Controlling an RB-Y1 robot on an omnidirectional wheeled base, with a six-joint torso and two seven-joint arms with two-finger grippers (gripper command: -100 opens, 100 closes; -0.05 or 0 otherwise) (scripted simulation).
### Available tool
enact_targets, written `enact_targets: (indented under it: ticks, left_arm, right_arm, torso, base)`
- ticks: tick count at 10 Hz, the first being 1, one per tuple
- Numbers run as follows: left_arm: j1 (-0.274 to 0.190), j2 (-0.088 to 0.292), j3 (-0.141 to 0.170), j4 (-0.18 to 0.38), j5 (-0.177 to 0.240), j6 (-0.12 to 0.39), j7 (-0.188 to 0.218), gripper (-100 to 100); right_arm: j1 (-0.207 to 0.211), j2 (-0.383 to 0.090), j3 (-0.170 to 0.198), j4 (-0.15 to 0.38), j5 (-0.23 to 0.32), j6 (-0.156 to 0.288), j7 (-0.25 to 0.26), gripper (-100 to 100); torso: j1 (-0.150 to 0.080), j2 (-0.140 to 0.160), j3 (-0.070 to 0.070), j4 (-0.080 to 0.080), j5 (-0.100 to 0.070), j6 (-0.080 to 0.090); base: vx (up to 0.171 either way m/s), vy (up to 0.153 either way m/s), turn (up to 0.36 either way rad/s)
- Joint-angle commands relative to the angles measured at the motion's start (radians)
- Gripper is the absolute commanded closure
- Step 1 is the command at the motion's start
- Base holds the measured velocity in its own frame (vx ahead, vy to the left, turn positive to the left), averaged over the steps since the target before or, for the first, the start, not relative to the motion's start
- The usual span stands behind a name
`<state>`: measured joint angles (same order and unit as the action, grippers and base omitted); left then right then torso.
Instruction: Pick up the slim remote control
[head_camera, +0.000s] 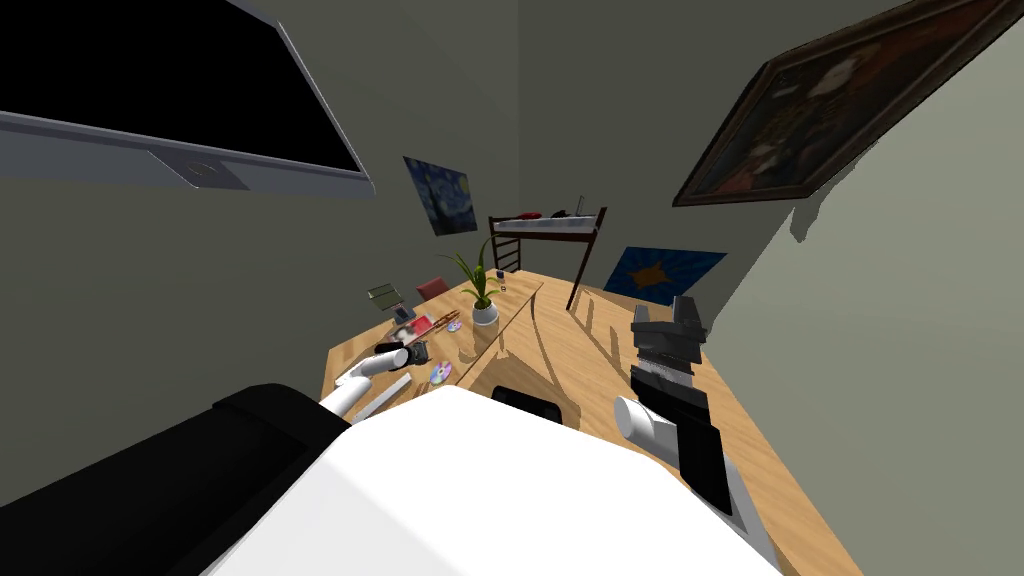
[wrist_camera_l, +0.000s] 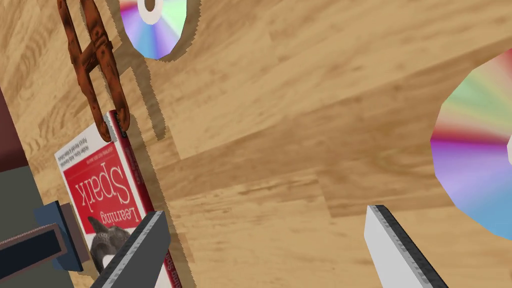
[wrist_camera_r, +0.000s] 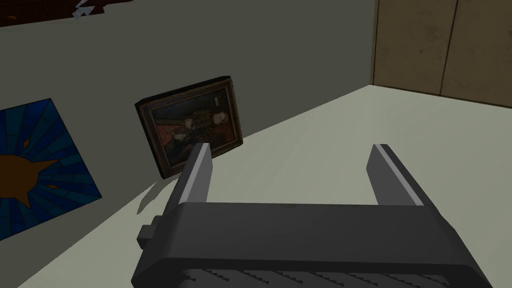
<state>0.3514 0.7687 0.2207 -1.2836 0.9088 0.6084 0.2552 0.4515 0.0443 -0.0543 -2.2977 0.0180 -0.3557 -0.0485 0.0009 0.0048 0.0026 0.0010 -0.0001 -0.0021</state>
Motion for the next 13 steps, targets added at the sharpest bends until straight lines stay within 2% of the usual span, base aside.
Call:
enact_targets:
  ticks: [1, 3, 5, 7, 10, 11, 12, 13]
  left_arm:
    - [0.009, 0.022, -0.004, 0.05, 0.05, 0.05, 0.002, -100]
    - [0.009, 0.022, -0.004, 0.055, 0.051, 0.05, 0.002, -100]
    - [0.037, 0.055, -0.008, 0.129, 0.135, 0.115, 0.011, -100]
    - [0.037, 0.055, -0.008, 0.132, 0.135, 0.122, 0.011, -100]
    - [0.082, 0.091, -0.02, 0.231, 0.237, 0.212, 0.019, -100]
    - [0.082, 0.091, -0.02, 0.231, 0.245, 0.212, 0.019, -100]
    - [0.097, 0.1, -0.024, 0.259, 0.275, 0.236, 0.02, -100]
    - [0.097, 0.1, -0.024, 0.259, 0.275, 0.236, 0.02, -100]
  right_arm:
    - [0.0, 0.0, 0.0, 0.0, 0.0, 0.0, 0.0, 0]
    - [0.0, 0.0, 0.0, 0.0, 0.0, 0.0, 0.0, 0]
    - [0.0, 0.0, 0.0, 0.0, 0.0, 0.0, 0.0, 0]
    - [0.0, 0.0, 0.0, 0.0, 0.0, 0.0, 0.0, 0]
    - [0.0, 0.0, 0.0, 0.0, 0.0, 0.0, 0.0, 0]
    - [0.0, 0.0, 0.0, 0.0, 0.0, 0.0, 0.0, 0]
    - [0.0, 0.0, 0.0, 0.0, 0.0, 0.0, 0.0, 0]
    - [0.0, 0.0, 0.0, 0.0, 0.0, 0.0, 0.0, 0]
  torso:
    - [0.0, 0.0, 0.0, 0.0, 0.0, 0.0]
    - [0.0, 0.0, 0.0, 0.0, 0.0, 0.0]
    - [-0.001, 0.0, 0.0, 0.0, 0.0, 0.0]
    - [0.002, 0.002, 0.001, 0.0, 0.0, 0.0]
    - [0.001, 0.002, 0.001, 0.0, 0.0, 0.0]
    - [0.003, 0.004, 0.002, 0.001, 0.001, 0.0]
    - [0.002, 0.003, 0.002, 0.001, 0.0, 0.0]
    - [0.001, 0.003, 0.001, 0.001, 0.0, 0.0]
  base:
    - [-0.014, 0.041, -0.174]
    - [-0.01, 0.028, -0.035]
    - [-0.021, 0.04, -0.192]
    - [-0.03, 0.041, -0.043]
    - [-0.05, 0.053, -0.167]
    - [-0.057, 0.055, -0.064]
    - [-0.047, 0.038, -0.088]
    - [-0.035, 0.032, -0.052]
